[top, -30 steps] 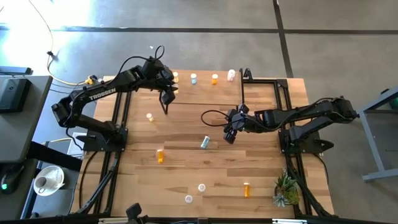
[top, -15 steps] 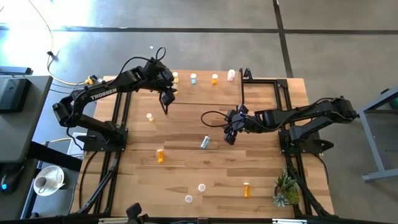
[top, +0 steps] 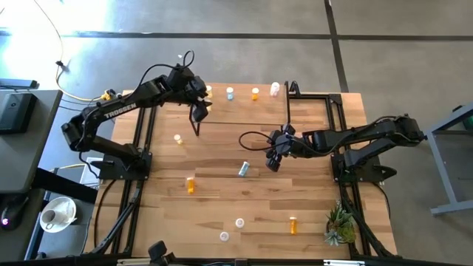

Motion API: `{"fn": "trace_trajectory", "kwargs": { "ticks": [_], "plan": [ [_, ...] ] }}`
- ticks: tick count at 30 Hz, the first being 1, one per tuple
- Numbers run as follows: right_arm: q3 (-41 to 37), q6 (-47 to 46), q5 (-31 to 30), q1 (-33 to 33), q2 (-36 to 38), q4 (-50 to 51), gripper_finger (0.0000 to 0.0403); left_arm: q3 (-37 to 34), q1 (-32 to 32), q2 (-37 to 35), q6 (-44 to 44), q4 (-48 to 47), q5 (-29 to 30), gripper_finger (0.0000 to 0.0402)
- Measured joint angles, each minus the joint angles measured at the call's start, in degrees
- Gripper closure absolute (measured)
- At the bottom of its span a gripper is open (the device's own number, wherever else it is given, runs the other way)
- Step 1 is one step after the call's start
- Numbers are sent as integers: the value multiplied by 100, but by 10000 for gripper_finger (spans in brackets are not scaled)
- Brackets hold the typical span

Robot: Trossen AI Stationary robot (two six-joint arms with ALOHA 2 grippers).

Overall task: Pick and place medicine bottles onto shelf by color
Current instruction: Put the top blue pill bottle on the shelf aligned with the other blue pill bottle

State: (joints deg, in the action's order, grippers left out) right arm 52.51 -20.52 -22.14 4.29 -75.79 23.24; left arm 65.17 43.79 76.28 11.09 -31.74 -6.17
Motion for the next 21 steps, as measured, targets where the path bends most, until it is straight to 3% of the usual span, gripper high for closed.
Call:
{"fn": "trace_trajectory", "kwargs": {
  "ticks": [7,21],
  "plan": [
    [0,0,-240,0,140,8,235,365,-2,-221,-102,-451,-2,204],
    [144,-140,-1482,0,1222,624,235,313,-243,-1053,-49,-783,-30,204]
  ]
}}
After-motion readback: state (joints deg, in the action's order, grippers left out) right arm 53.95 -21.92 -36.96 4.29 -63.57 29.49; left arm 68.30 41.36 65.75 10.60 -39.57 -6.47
